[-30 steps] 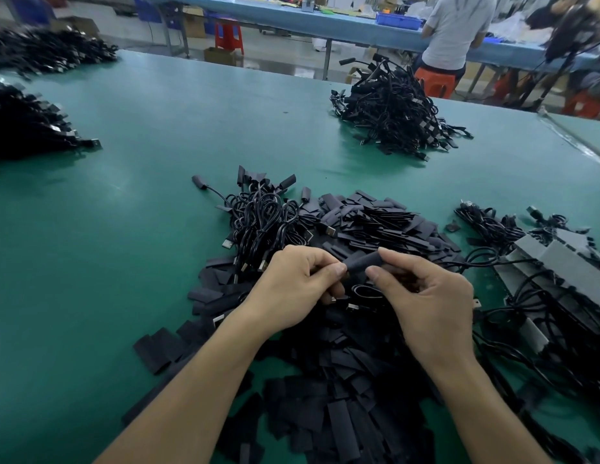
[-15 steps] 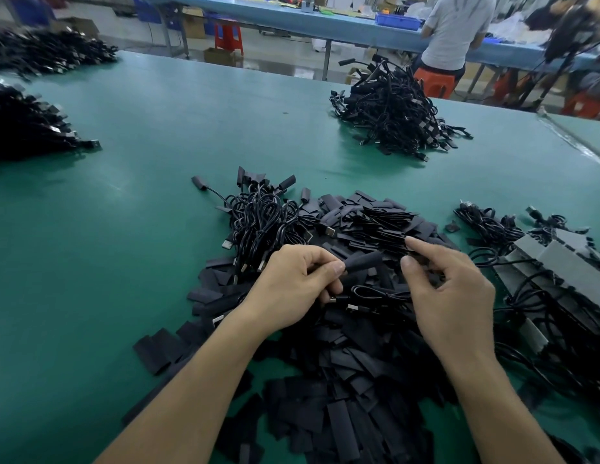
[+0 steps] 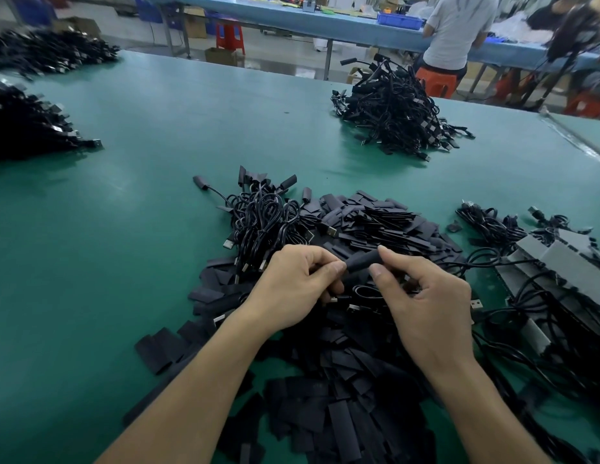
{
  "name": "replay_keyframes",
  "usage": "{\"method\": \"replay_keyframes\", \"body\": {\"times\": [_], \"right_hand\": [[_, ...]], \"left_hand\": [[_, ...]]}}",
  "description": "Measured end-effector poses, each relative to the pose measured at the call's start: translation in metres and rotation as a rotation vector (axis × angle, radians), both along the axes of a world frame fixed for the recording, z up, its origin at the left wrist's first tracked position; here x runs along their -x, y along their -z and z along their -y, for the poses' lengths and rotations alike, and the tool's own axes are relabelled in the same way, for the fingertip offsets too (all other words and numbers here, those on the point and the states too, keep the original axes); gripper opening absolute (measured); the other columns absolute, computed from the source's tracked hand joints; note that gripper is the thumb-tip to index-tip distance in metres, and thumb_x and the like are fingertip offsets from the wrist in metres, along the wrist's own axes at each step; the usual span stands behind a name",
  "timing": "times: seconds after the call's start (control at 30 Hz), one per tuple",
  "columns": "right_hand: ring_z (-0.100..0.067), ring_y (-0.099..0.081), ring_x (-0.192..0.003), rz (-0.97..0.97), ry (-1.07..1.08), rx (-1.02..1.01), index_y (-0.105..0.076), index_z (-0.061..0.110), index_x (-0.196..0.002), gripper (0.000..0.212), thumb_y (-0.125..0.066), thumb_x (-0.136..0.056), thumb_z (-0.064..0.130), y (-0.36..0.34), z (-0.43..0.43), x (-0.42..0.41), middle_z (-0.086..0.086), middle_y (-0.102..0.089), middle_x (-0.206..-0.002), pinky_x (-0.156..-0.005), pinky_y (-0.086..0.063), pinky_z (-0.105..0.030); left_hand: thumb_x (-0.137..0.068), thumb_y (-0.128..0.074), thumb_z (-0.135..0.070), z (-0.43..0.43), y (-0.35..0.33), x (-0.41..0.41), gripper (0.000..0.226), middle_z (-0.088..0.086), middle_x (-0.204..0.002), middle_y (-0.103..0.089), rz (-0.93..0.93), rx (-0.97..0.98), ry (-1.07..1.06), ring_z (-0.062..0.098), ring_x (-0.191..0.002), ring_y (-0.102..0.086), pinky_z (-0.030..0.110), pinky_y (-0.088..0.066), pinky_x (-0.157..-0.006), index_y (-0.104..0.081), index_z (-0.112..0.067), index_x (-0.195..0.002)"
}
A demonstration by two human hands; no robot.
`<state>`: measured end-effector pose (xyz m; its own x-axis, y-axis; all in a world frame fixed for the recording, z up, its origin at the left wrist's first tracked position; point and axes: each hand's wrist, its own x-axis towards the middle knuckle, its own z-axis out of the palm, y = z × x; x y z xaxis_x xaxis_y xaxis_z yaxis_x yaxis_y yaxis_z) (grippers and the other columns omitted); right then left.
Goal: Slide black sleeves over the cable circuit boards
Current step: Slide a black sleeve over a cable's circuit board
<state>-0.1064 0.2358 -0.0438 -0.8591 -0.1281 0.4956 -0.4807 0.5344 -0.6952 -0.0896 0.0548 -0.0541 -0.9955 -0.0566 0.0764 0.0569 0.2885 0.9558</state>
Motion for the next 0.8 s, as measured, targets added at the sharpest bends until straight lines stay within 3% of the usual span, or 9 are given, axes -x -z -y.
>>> {"method": "replay_keyframes", "body": {"times": [0.17, 0.33, 0.4, 0.47, 0.57, 0.7, 0.8], "right_hand": [[0.011, -0.063, -0.088, 0.036, -0.011, 0.023, -0.075, 0.02, -0.112, 0.026, -0.075, -0.086, 0.02, 0.002, 0.002, 0.001, 0.018, -0.07, -0.094, -0.075, -0.042, -0.002], [0.01, -0.064, -0.079, 0.014, -0.001, 0.06, -0.076, 0.028, -0.102, 0.018, -0.076, -0.085, 0.021, 0.002, 0.003, 0.001, 0.029, -0.067, -0.081, -0.07, -0.043, -0.002], [0.003, -0.067, -0.075, 0.044, -0.026, 0.146, -0.072, 0.037, -0.091, 0.021, -0.077, -0.084, 0.018, 0.0, 0.002, 0.002, 0.025, -0.071, -0.077, -0.069, -0.049, -0.009], [-0.004, -0.069, -0.073, 0.078, -0.069, 0.26, -0.072, 0.034, -0.087, 0.022, -0.076, -0.084, 0.013, -0.001, 0.001, 0.004, 0.017, -0.073, -0.08, -0.068, -0.052, -0.015], [-0.004, -0.066, -0.066, 0.123, -0.119, 0.487, -0.073, 0.026, -0.085, 0.021, -0.073, -0.087, 0.005, -0.007, -0.003, 0.007, 0.008, -0.073, -0.075, -0.064, -0.052, -0.014], [-0.009, -0.064, -0.069, 0.202, -0.154, 0.693, -0.075, 0.028, -0.082, 0.018, -0.072, -0.085, 0.011, -0.013, -0.009, 0.01, 0.004, -0.072, -0.075, -0.065, -0.052, -0.016], [-0.01, -0.068, -0.069, 0.177, -0.104, 0.655, -0.074, 0.025, -0.085, 0.014, -0.071, -0.088, 0.012, -0.015, -0.011, 0.011, 0.001, -0.074, -0.076, -0.065, -0.053, -0.016]], "left_hand": [[-0.098, -0.062, -0.014, -0.001, 0.002, 0.0, 0.019, -0.007, -0.064, -0.071, 0.007, -0.002, 0.008, 0.003, -0.051, -0.059, 0.014, -0.047, -0.055, -0.07, -0.02, -0.082], [-0.097, -0.064, -0.015, -0.002, 0.0, -0.002, 0.019, -0.007, -0.066, -0.072, -0.005, 0.022, 0.011, 0.004, -0.053, -0.062, 0.014, -0.048, -0.056, -0.071, -0.024, -0.081], [-0.096, -0.065, -0.017, -0.003, -0.001, -0.004, 0.016, -0.008, -0.069, -0.073, -0.042, 0.065, -0.004, 0.004, -0.056, -0.064, 0.015, -0.048, -0.057, -0.072, -0.024, -0.085], [-0.095, -0.067, -0.022, -0.005, -0.005, -0.007, 0.009, -0.01, -0.072, -0.073, -0.115, 0.122, -0.023, 0.004, -0.06, -0.067, 0.019, -0.052, -0.059, -0.074, -0.024, -0.091], [-0.092, -0.064, -0.037, -0.006, -0.014, -0.015, 0.018, -0.014, -0.085, -0.073, -0.312, 0.419, -0.057, 0.006, -0.075, -0.067, 0.032, -0.056, -0.067, -0.073, -0.026, -0.104], [-0.096, -0.063, -0.031, -0.006, -0.027, -0.02, 0.013, -0.013, -0.089, -0.067, -0.496, 0.698, -0.086, 0.006, -0.083, -0.059, 0.026, -0.051, -0.069, -0.072, -0.023, -0.102], [-0.098, -0.061, -0.029, -0.007, -0.038, -0.019, 0.015, -0.012, -0.083, -0.071, -0.551, 0.806, -0.173, 0.009, -0.074, -0.065, 0.021, -0.051, -0.064, -0.075, -0.022, -0.098]]}}
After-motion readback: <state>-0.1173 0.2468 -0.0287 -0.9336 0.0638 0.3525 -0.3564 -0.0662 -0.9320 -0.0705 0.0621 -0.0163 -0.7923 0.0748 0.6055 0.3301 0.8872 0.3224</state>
